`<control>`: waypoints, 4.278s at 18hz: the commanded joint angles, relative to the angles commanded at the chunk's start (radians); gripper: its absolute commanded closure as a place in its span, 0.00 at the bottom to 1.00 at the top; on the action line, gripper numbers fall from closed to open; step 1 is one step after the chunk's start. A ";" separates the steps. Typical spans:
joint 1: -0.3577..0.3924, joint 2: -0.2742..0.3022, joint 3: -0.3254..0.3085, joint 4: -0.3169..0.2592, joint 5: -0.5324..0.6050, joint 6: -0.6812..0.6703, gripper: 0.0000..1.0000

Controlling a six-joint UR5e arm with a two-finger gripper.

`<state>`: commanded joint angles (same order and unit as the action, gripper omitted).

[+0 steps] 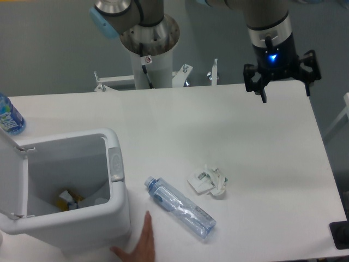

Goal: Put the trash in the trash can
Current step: 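Move the gripper down toward the crumpled white paper piece, then lower the gripper onto the crumpled white paper and close on it, then lift the paper, carry it over the white bin and release it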

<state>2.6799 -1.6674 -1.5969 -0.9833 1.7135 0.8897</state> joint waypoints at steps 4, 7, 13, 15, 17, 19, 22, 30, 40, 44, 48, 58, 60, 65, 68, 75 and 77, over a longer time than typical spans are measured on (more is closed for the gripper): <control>-0.005 -0.002 -0.029 0.006 0.000 -0.002 0.00; -0.012 -0.014 -0.061 0.014 -0.003 -0.002 0.00; -0.020 -0.087 -0.084 0.040 -0.023 -0.009 0.00; -0.047 -0.109 -0.092 0.040 -0.023 -0.063 0.00; -0.066 -0.129 -0.100 0.040 -0.031 -0.121 0.00; -0.078 -0.155 -0.115 0.040 -0.061 -0.161 0.00; -0.107 -0.219 -0.138 0.041 -0.087 -0.228 0.00; -0.153 -0.330 -0.140 0.054 -0.089 -0.345 0.00; -0.195 -0.400 -0.129 0.110 -0.089 -0.422 0.00; -0.196 -0.394 -0.129 0.112 -0.063 -0.423 0.53; -0.196 -0.394 -0.133 0.113 -0.025 -0.413 0.99; -0.167 -0.364 -0.063 0.109 -0.031 -0.379 1.00; -0.138 -0.319 -0.009 0.106 -0.063 -0.379 1.00; -0.089 -0.198 0.100 0.107 -0.363 -0.532 1.00; -0.113 -0.154 0.138 0.109 -0.405 -0.719 1.00; -0.345 -0.049 0.155 0.109 -0.403 -0.858 1.00; -0.425 -0.043 0.156 0.109 -0.405 -0.879 1.00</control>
<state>2.2553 -1.7104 -1.4404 -0.8744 1.3085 0.0109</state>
